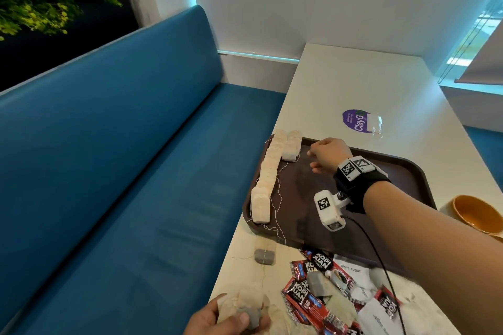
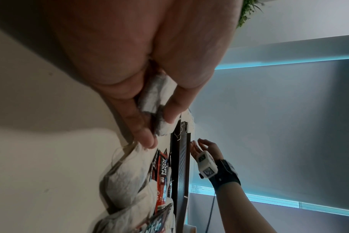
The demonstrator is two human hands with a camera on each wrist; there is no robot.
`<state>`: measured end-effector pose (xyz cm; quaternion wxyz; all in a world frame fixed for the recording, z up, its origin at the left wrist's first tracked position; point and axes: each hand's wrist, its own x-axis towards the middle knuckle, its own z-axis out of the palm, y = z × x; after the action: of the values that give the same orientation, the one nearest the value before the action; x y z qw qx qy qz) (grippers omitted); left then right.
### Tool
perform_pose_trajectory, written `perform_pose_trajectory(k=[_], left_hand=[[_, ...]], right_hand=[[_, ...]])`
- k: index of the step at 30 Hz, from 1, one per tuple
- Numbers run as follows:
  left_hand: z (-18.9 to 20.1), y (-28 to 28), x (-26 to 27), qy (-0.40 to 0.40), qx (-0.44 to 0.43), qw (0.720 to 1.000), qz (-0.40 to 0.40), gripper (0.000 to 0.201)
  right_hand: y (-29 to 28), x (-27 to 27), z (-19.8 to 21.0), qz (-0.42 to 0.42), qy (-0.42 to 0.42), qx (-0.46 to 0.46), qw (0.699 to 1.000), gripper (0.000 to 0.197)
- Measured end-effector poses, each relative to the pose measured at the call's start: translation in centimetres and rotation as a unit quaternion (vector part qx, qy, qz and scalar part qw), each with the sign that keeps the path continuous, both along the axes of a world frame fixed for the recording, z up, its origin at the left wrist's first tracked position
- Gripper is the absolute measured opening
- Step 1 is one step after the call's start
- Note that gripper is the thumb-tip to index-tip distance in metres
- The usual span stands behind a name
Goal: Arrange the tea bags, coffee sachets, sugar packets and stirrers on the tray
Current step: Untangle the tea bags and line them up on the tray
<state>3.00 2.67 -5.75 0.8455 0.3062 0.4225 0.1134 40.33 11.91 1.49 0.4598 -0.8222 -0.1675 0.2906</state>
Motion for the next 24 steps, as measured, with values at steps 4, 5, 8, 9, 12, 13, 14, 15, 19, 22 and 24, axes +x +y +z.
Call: perform_pose_trajectory(k=[4, 5, 8, 9, 12, 13, 14, 15, 19, 22, 24], left_hand=[[0.9, -0.3, 0.0, -0.009, 0.011, 1.000, 0.023, 0.023], [1.0, -0.5, 0.1, -0.006, 0.017, 0.999, 0.033, 0.023], [1.7, -1.3, 0.3, -0.016, 0.017, 0.998, 0.058, 0.026], [2.1, -1.7, 0.3, -0.023, 0.016, 0.997, 0.067, 0.027], [3.4, -2.9, 0.4, -0.064, 0.023, 0.994, 0.088, 0.029], [4.0, -3.4, 0.4, -0.076, 0.031, 0.993, 0.089, 0.032], [4.2, -3.6, 0.4, -0.087, 0.038, 0.992, 0.087, 0.037], [4.7, -4.0, 0.5, -0.095, 0.044, 0.991, 0.079, 0.042], [6.5, -5.9, 0.5, -0.102, 0.075, 0.991, 0.037, 0.047], [7.3, -7.3, 0.7, -0.098, 0.079, 0.992, 0.011, 0.047], [7.4, -8.1, 0.8, -0.100, 0.078, 0.992, 0.004, 0.047]], right_hand=[[-5.1, -2.3, 3.1, 0.081, 0.010, 0.026, 0.996, 0.005], [-6.5, -3.0, 3.8, 0.099, 0.013, 0.035, 0.994, 0.005], [-11.0, -6.6, 5.8, 0.150, 0.002, 0.056, 0.987, 0.005], [-12.7, -7.8, 6.2, 0.165, 0.004, 0.063, 0.984, 0.005], [-17.6, -11.6, 6.5, 0.193, 0.025, 0.073, 0.978, 0.004], [-19.2, -12.9, 6.3, 0.202, 0.025, 0.067, 0.977, 0.004], [-20.3, -14.0, 5.7, 0.212, 0.028, 0.069, 0.974, 0.004], [-21.4, -15.1, 5.2, 0.211, 0.034, 0.075, 0.974, 0.004], [-24.7, -19.4, 3.5, 0.164, 0.098, 0.113, 0.975, 0.016], [-26.5, -21.3, 2.8, 0.144, 0.131, 0.128, 0.973, 0.020], [-27.6, -21.7, 2.6, 0.131, 0.122, 0.147, 0.973, 0.015]])
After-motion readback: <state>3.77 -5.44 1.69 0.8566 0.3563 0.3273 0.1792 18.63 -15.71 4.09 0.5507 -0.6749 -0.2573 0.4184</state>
